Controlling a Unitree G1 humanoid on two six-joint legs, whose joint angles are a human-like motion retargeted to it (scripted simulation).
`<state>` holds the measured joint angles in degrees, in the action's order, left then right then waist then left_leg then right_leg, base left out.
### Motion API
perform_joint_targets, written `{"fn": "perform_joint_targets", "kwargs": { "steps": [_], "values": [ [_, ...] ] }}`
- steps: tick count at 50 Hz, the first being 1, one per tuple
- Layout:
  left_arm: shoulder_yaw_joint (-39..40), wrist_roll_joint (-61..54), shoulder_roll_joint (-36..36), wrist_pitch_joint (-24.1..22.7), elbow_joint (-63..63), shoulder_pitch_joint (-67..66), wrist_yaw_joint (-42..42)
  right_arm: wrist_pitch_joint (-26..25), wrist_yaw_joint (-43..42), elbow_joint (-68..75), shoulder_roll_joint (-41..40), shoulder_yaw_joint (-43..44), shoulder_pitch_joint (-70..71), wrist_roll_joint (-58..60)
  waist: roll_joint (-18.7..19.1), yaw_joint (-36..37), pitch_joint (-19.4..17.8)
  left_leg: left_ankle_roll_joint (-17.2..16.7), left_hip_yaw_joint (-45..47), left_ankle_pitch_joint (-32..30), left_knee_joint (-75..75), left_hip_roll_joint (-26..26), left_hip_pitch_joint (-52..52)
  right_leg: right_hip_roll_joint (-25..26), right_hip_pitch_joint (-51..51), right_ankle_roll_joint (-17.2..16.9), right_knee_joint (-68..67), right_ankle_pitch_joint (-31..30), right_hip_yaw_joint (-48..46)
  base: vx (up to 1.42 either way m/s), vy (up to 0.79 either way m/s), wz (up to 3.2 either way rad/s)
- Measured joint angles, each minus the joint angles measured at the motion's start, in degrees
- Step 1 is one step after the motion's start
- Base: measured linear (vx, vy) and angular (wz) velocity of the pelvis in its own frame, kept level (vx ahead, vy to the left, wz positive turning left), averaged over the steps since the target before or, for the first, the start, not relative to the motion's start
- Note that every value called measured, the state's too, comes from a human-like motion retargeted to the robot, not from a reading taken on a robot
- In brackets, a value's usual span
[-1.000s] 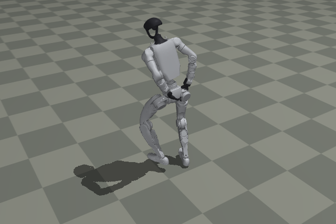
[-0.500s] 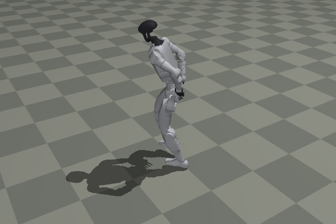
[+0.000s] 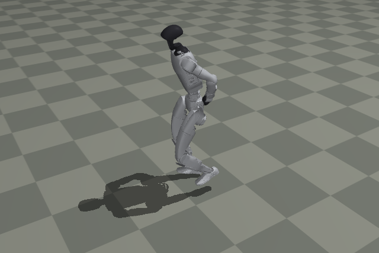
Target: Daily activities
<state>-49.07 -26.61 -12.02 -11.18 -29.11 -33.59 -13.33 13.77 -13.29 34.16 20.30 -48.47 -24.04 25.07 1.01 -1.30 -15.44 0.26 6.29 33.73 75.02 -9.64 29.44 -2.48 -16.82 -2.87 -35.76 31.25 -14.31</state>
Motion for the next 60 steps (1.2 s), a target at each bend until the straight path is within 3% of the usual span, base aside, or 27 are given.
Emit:
{"fn": "perform_joint_targets", "kwargs": {
  "steps": [4, 8, 13, 16, 20, 24, 30, 37, 40, 45, 48, 50, 55, 60],
  "values": [
    [-0.89, -0.89, -1.49, 0.41, 2.39, 1.14, 1.22, -0.24, 1.18, 0.01, 0.38, 1.23, -0.12, 0.11, -0.84, 0.57, -0.28, 0.00, 6.07, 0.07, -20.15, -0.23, 5.16, -1.80, 4.79, -0.76, 1.93, 3.28, -3.22, 0.66, -0.03, 0.67],
    [-0.18, -1.93, -2.19, 1.28, 3.64, 1.48, 2.56, -0.38, 1.88, -0.05, 0.44, 2.90, -0.73, 1.20, -2.02, -1.08, 0.86, -1.90, 11.42, -6.16, -48.28, 3.34, 5.93, -4.21, 6.90, -1.03, 1.86, 6.63, -7.06, 0.70, 0.05, 0.86],
    [0.41, -5.03, -2.10, 1.93, 4.11, 0.65, 4.65, -0.87, 0.84, 0.17, -0.03, 4.23, -1.94, 0.23, -3.04, -1.17, 3.39, -1.65, 12.74, -11.26, -53.06, 4.90, 7.81, -8.21, 8.21, -0.79, -4.45, 9.10, -9.67, 0.76, 0.11, 0.35],
    [0.51, -8.03, -1.83, 2.69, 3.80, 0.13, 6.29, -1.43, -0.23, 0.57, -0.72, 5.53, -2.89, -1.14, -4.53, -1.28, 4.48, 0.51, 10.93, -13.23, -48.25, 8.05, 7.24, -13.02, 8.04, -1.49, -13.42, 3.44, -8.49, 0.78, 0.17, 0.47],
    [0.50, -9.58, -1.23, 3.52, 3.26, -0.06, 7.71, -2.52, -0.50, 1.78, -2.16, 6.86, -3.73, -2.99, -7.08, -3.36, 3.93, 4.29, 8.18, -11.38, -44.34, 15.94, 3.38, -22.28, 2.37, -0.71, -34.46, -8.83, -3.21, 0.72, 0.21, 0.95],
    [0.08, -7.98, -1.44, 3.30, 2.56, 0.28, 8.69, -3.20, -0.80, 3.40, -3.06, 6.34, -2.93, -3.59, -7.96, -6.78, 3.72, 6.14, 3.82, -9.20, -46.50, 22.35, -3.29, -25.73, -6.79, 2.02, -45.40, -8.86, 1.72, 0.66, 0.14, 1.06],
    [-0.65, -5.06, -1.28, 1.75, 0.28, 1.07, 9.61, -2.63, -2.80, 6.73, -3.50, 3.51, -0.01, -1.88, -5.77, -10.29, 3.02, 5.61, -4.80, -4.25, -49.94, 23.93, -14.89, -19.28, -17.27, 2.05, -33.44, -2.91, 2.23, 0.63, 0.02, 0.67],
    [-2.00, -3.17, -0.34, -2.21, -2.59, 2.13, 12.72, -2.62, -5.96, 9.84, -3.68, 2.07, 2.83, 1.66, -2.94, -9.59, 2.84, 3.30, -8.62, 2.44, -50.01, 20.13, -24.78, -6.08, -18.35, -5.56, 6.63, -9.42, -1.25, 0.63, -0.07, -0.05],
    [-1.74, -3.95, 0.05, -3.01, -3.35, 1.98, 14.34, -2.96, -7.45, 10.34, -3.69, 2.30, 3.41, 2.04, -2.80, -9.46, 3.85, 1.93, -8.86, 3.60, -47.24, 19.46, -26.52, -3.89, -19.25, -6.65, 12.65, -11.45, -1.50, 0.66, -0.10, -0.12],
    [0.50, -10.34, 1.62, -2.64, -5.11, 0.96, 16.94, -3.78, -10.19, 11.44, -3.40, 2.55, 4.38, 1.65, 0.15, -9.53, 3.83, -2.70, -11.96, 1.02, -34.36, 16.73, -28.64, 0.34, -16.68, -1.94, 6.23, -13.73, -0.82, 0.72, -0.11, -0.17],
    [1.89, -14.85, 2.74, -1.93, -6.18, 0.25, 17.40, -3.69, -11.49, 11.98, -2.93, 2.27, 4.99, 1.16, 2.58, -9.24, 2.05, -8.41, -12.10, -7.98, -15.61, 13.58, -25.00, 3.56, -13.65, 2.00, -0.39, -10.86, -0.87, 0.70, -0.08, -0.39],
    [2.31, -16.87, 3.17, -1.36, -6.19, 0.19, 17.40, -3.55, -12.09, 11.90, -2.60, 1.90, 5.40, 1.48, 3.52, -8.65, 1.19, -10.35, -11.17, -13.04, -3.36, 11.21, -20.19, 5.46, -11.12, 3.74, -2.47, -8.48, -0.60, 0.68, -0.05, -0.49],
    [1.88, -19.10, 2.98, 0.46, -4.12, -0.01, 16.86, -3.14, -12.28, 10.70, -2.40, 0.77, 5.61, 4.29, 2.57, -6.00, 1.14, -4.43, -7.76, -9.31, 8.58, 5.02, -6.70, 7.72, -2.93, 3.60, -0.11, -4.15, 2.05, 0.69, -0.04, -0.74],
    [0.38, -21.76, 2.24, 1.32, -0.89, -1.40, 16.42, -2.08, -9.71, 7.17, -1.58, 0.81, 4.47, 6.19, 0.52, -3.98, 0.87, -0.12, -4.31, -3.46, -10.65, 2.61, 0.62, 7.13, 6.78, 1.76, 4.47, 0.11, 5.78, 0.77, 0.02, -0.87]
  ]
}}
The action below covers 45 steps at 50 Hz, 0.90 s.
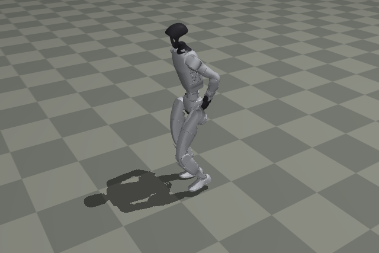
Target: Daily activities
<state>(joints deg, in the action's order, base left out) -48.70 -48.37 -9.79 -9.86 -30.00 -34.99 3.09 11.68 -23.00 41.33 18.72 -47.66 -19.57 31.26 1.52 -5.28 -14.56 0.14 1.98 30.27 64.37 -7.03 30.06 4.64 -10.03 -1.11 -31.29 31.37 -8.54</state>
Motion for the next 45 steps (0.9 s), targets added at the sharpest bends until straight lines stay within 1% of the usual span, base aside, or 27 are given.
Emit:
{"fn": "perform_joint_targets", "kwargs": {
  "steps": [2, 5, 7, 10, 12, 15, 17, 19, 21, 23, 25, 27, 30, 32, 34, 37, 40, 43, 45],
  "values": [
    [-0.34, -1.40, 0.00, 0.29, 1.08, -0.50, 0.17, 0.15, 1.29, -1.56, 0.48, 0.38, -0.65, 1.01, -1.30, -0.47, 0.21, -0.66, 0.84, -1.26, -14.68, 2.03, 0.59, -1.54, 2.67, -0.87, 0.73, 1.70, 0.89, 0.82, 0.08, -0.58],
    [-0.59, -3.39, 0.09, 0.74, 2.46, -0.95, -0.10, 0.05, 3.09, -3.18, 0.93, 1.18, -1.41, 2.30, -3.32, -2.20, 1.53, -2.70, 1.52, -6.93, -39.10, 6.22, -1.19, -4.34, 4.15, -1.87, -0.33, 4.85, 1.91, 0.83, 0.12, -0.43],
    [-0.85, -4.70, 0.50, 0.76, 3.05, -1.44, 0.05, -0.03, 3.24, -3.39, 0.71, 1.31, -1.94, 2.63, -3.74, -2.83, 2.41, -3.40, 1.56, -8.04, -41.61, 6.89, -0.05, -5.56, 4.35, -1.90, -3.22, 7.35, 1.83, 0.83, 0.15, -0.76],
    [-1.18, -7.75, 0.91, 0.99, 4.19, -1.72, 0.92, -0.36, 3.14, -3.65, 0.61, 2.23, -2.31, 2.29, -4.64, -2.74, 4.48, -3.04, 2.99, -11.35, -41.66, 7.72, -0.92, -9.80, 4.40, -2.12, -8.96, 9.16, -1.07, 0.83, 0.17, -1.04],
    [-1.12, -10.14, 1.30, 1.06, 4.90, -1.94, 1.91, -0.84, 2.62, -3.45, 0.28, 3.38, -2.67, 2.00, -5.53, -2.86, 5.51, -2.14, 4.36, -12.00, -39.49, 8.84, -2.26, -14.27, 3.76, -2.85, -15.72, 5.78, -2.59, 0.78, 0.21, -0.88],
    [-0.85, -12.56, 2.08, 1.04, 5.99, -2.20, 3.38, -1.97, 2.07, -2.70, -0.68, 5.20, -3.28, 1.70, -7.04, -4.01, 6.14, -0.33, 6.34, -10.44, -37.53, 11.85, -5.75, -21.08, -0.10, -3.62, -30.43, -2.72, -2.75, 0.70, 0.23, -0.57],
    [-0.71, -13.23, 2.30, 0.91, 6.79, -1.85, 4.70, -3.06, 1.40, -2.00, -1.40, 6.11, -2.93, 1.55, -7.99, -5.11, 6.13, 0.80, 7.76, -9.38, -39.74, 14.11, -9.77, -25.90, -4.74, -2.70, -39.51, -6.70, -2.44, 0.63, 0.22, -0.53],
    [-0.73, -13.30, 2.30, 0.55, 6.99, -1.54, 6.33, -3.84, 0.07, -1.25, -2.08, 6.73, -2.59, 1.68, -8.39, -6.67, 6.36, 1.53, 8.55, -8.27, -41.93, 15.68, -13.60, -29.02, -9.23, -1.52, -44.31, -7.17, -2.88, 0.59, 0.18, -0.50],
    [-0.75, -13.20, 2.12, 0.09, 7.08, -0.99, 8.47, -4.49, -1.90, -0.26, -2.53, 7.06, -1.74, 2.12, -8.33, -8.33, 6.43, 1.76, 8.99, -7.67, -45.57, 16.76, -18.18, -30.37, -13.74, -1.05, -44.90, -5.78, -3.66, 0.57, 0.13, -0.54],
    [-0.68, -13.26, 2.03, -0.38, 7.20, -0.41, 10.88, -4.87, -4.37, 1.21, -2.81, 7.13, -0.46, 2.85, -7.53, -9.73, 6.12, 1.55, 9.24, -7.43, -50.24, 16.88, -23.38, -29.76, -17.18, -1.34, -40.91, -4.26, -5.46, 0.55, 0.05, -0.60],
    [-0.78, -13.66, 1.76, -1.11, 7.09, -0.28, 12.84, -5.41, -6.52, 2.47, -2.88, 7.32, 0.35, 3.43, -7.37, -11.04, 6.25, 1.24, 9.64, -6.16, -52.01, 17.21, -26.83, -29.40, -20.20, -2.55, -34.33, -3.25, -7.49, 0.54, -0.02, -0.56],
    [-0.74, -14.83, 1.45, -1.73, 7.55, 0.19, 15.32, -6.12, -8.99, 4.88, -3.16, 7.39, 1.99, 3.89, -5.64, -11.28, 5.94, 0.64, 10.19, -5.17, -54.62, 15.90, -30.44, -26.24, -21.20, -4.26, -23.13, -4.09, -10.36, 0.54, -0.07, -0.66],
    [-0.46, -17.11, 0.90, -2.55, 8.12, 0.68, 18.11, -7.62, -11.71, 8.68, -3.88, 7.95, 4.12, 4.10, -3.84, -10.52, 6.58, -0.26, 11.50, -3.24, -55.82, 14.41, -33.31, -21.20, -21.13, -7.36, -3.22, -6.67, -13.41, 0.53, -0.11, -0.64],
    [0.39, -18.40, 0.81, -3.07, 8.52, 0.73, 19.15, -8.72, -12.67, 10.81, -4.24, 8.62, 5.16, 4.25, -3.68, -10.03, 7.49, -0.65, 11.98, -1.77, -54.92, 14.41, -34.46, -20.41, -21.68, -8.37, 2.65, -7.38, -13.79, 0.53, -0.14, -0.38],
    [1.57, -20.11, 0.85, -3.64, 9.11, 0.73, 19.82, -9.79, -13.39, 13.13, -4.75, 9.35, 6.34, 4.29, -3.24, -9.36, 8.37, -1.12, 11.97, -0.51, -53.15, 13.80, -35.46, -19.79, -21.29, -7.90, 4.19, -8.67, -13.67, 0.56, -0.16, -0.23],
    [3.68, -23.20, 0.98, -4.60, 10.25, 0.75, 20.26, -11.16, -14.30, 16.78, -5.67, 10.36, 8.75, 4.08, -2.35, -8.09, 8.70, -1.92, 10.64, 0.91, -46.62, 11.68, -36.43, -18.66, -18.98, -5.65, 1.19, -9.85, -12.84, 0.59, -0.18, -0.20],
    [5.25, -26.26, 0.78, -5.59, 11.68, 0.79, 19.94, -12.06, -15.05, 19.49, -6.32, 10.77, 11.54, 3.85, -1.83, -6.34, 7.49, -2.66, 9.54, 1.09, -31.83, 7.78, -34.85, -17.02, -15.60, -3.05, -3.77, -7.72, -11.60, 0.55, -0.18, -0.29],
    [5.77, -28.25, -0.38, -6.35, 14.05, 1.00, 19.24, -12.87, -15.89, 20.36, -6.64, 10.29, 14.48, 4.40, -1.11, -3.58, 5.61, -2.96, 8.36, -0.73, -13.20, 2.32, -29.65, -13.50, -11.22, -0.75, -5.90, -4.63, -11.02, 0.50, -0.15, -0.54],
    [5.64, -29.35, -1.18, -6.41, 16.08, 0.84, 18.76, -13.37, -16.44, 20.39, -6.78, 9.86, 16.47, 5.20, -0.64, -1.42, 4.78, -2.37, 7.43, -0.19, -5.49, -0.76, -25.84, -10.82, -8.22, 0.05, -5.63, -3.21, -10.50, 0.49, -0.11, -0.81]
  ]
}}
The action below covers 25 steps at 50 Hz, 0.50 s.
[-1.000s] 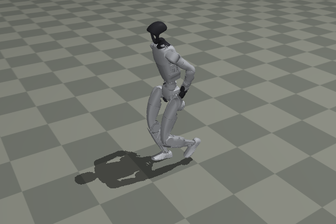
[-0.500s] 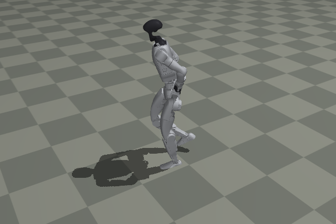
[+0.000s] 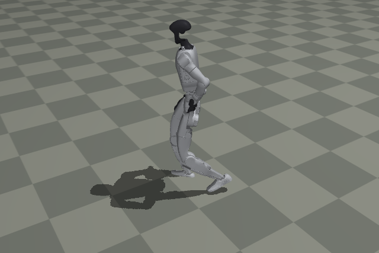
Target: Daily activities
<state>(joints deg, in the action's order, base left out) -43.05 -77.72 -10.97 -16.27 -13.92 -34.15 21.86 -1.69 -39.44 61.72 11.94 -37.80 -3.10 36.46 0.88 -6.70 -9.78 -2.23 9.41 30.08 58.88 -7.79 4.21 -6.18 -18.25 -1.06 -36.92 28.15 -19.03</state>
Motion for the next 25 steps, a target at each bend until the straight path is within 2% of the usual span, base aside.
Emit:
{"fn": "perform_joint_targets", "kwargs": {
  "steps": [3, 7, 12, 15, 19, 22, 25],
  "values": [
    [-0.89, -2.05, -1.59, 0.83, 3.96, -0.43, -0.28, -0.84, -0.18, -0.03, -0.20, 0.19, 3.61, 1.46, 0.17, 3.82, -1.32, 1.14, -1.22, 3.01, 0.68, -2.66, 4.38, 4.37, 6.19, 0.10, 5.34, 0.01, 2.16, 0.51, -0.04, -1.13],
    [-2.55, -4.29, -1.49, 1.79, 7.51, -2.59, -0.23, -1.48, 0.24, -0.25, 0.14, 0.54, 7.04, 2.71, -2.11, 6.82, -1.88, 1.42, -2.18, 3.30, -13.56, -0.47, 7.63, 5.25, 11.72, -1.14, 8.30, 1.51, 6.96, 0.53, 0.06, -1.24],
    [-3.92, -7.54, 0.37, 2.71, 9.57, -5.91, -0.90, -1.90, 1.25, 0.37, 0.48, 1.48, 10.53, 3.03, -6.57, 6.41, -0.22, -0.52, -4.59, -7.48, -41.56, 6.45, 6.74, 2.83, 12.57, -2.92, 5.43, 5.08, 13.24, 0.52, 0.15, -1.08],
    [-4.60, -9.02, 1.69, 2.94, 10.09, -7.40, -1.73, -2.29, 1.42, 1.02, 0.31, 2.29, 11.54, 2.93, -7.98, 5.47, 1.06, -1.13, -5.01, -10.73, -45.29, 8.41, 6.34, 1.75, 12.07, -3.25, 1.04, 7.93, 16.37, 0.48, 0.20, -1.06],
    [-4.57, -10.09, 2.90, 3.04, 10.50, -7.77, -3.41, -2.75, 1.89, 2.47, -0.62, 3.65, 12.19, 3.44, -10.10, 4.48, 2.72, -0.14, -2.80, -12.57, -48.84, 11.48, 2.20, -3.51, 9.69, -4.25, -8.79, 8.44, 14.69, 0.43, 0.19, -1.08],
    [-3.82, -9.10, 3.01, 3.02, 10.74, -7.17, -4.42, -3.18, 2.38, 3.56, -1.65, 4.40, 12.16, 3.99, -11.30, 3.47, 3.26, 1.20, -0.91, -11.98, -51.54, 14.03, -1.74, -9.54, 6.50, -5.03, -19.68, 3.88, 11.95, 0.36, 0.18, -0.77],
    [-2.79, -7.14, 2.34, 2.70, 10.72, -5.95, -4.53, -3.46, 2.06, 4.41, -2.73, 5.01, 11.84, 4.41, -11.75, 2.34, 3.40, 2.42, -0.03, -11.64, -54.45, 16.31, -5.52, -14.77, 2.48, -4.15, -28.92, 1.76, 9.82, 0.33, 0.16, -0.45]
  ]
}}
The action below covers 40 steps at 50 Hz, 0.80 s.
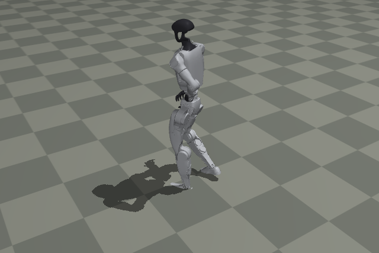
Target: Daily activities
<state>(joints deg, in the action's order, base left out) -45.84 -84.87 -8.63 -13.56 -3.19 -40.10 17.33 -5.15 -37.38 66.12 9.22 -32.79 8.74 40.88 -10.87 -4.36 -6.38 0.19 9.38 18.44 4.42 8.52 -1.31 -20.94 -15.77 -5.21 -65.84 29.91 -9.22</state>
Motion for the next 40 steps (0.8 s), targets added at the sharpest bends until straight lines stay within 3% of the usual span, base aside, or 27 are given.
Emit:
{"fn": "perform_joint_targets", "kwargs": {
  "steps": [5, 12, 21, 28, 35, 40],
  "values": [
    [2.33, 5.15, -2.71, -1.42, -1.40, 2.91, 1.38, 0.61, -2.84, 0.62, -1.02, 0.15, -1.30, 0.29, 0.72, -2.25, 0.11, 0.78, -0.63, 0.36, -3.30, 1.89, -4.65, -3.50, -5.38, 1.15, -1.07, 1.38, -2.34, 0.31, 0.07, -0.06],
    [8.50, 14.68, -3.90, -4.73, -8.74, 8.70, 3.42, 2.75, -7.06, 1.88, -1.56, -0.61, -2.65, 0.55, 6.05, -3.40, 0.21, -0.39, -3.61, 2.76, -2.30, -2.45, -6.82, 4.46, -2.53, 0.56, 23.60, -0.31, -4.74, 0.30, -0.07, 0.26],
    [20.96, 31.12, 0.78, -7.39, -25.99, 17.38, 5.78, 3.32, -6.62, 6.18, -1.03, -0.56, -2.75, 3.10, 8.50, 0.14, 0.80, -2.82, -6.12, 7.64, 9.06, -6.42, -6.41, 8.96, 7.42, 1.66, 34.07, 0.80, -7.47, 0.20, -0.14, 0.04],
    [25.30, 38.23, 2.84, -6.94, -35.17, 22.69, 5.51, 3.10, -5.57, 7.81, 1.40, 0.06, -0.85, 5.30, 12.14, 1.33, -0.49, -6.09, -6.23, 9.93, 18.05, -12.13, -5.33, 15.24, 14.03, 1.33, 42.14, -1.34, -9.09, 0.11, -0.09, -0.31],
    [26.22, 36.98, 4.02, -6.29, -33.32, 21.82, 2.52, 2.49, -5.06, 8.13, 2.60, 3.05, -0.36, 4.19, 14.36, 1.39, -1.17, -6.97, -4.44, 9.98, 19.84, -15.41, -6.27, 18.96, 17.62, 0.85, 47.93, -3.45, -8.24, 0.08, -0.01, -0.45],
    [27.49, 32.98, 3.93, -7.13, -23.11, 22.89, -0.81, 2.08, -4.11, 7.70, 3.56, 5.44, -0.23, 2.24, 14.08, 1.57, -1.46, -6.41, -2.23, 9.74, 19.53, -15.20, -7.35, 19.02, 17.77, 0.26, 48.65, -3.89, -6.47, 0.06, 0.09, -0.49]
  ]
}}
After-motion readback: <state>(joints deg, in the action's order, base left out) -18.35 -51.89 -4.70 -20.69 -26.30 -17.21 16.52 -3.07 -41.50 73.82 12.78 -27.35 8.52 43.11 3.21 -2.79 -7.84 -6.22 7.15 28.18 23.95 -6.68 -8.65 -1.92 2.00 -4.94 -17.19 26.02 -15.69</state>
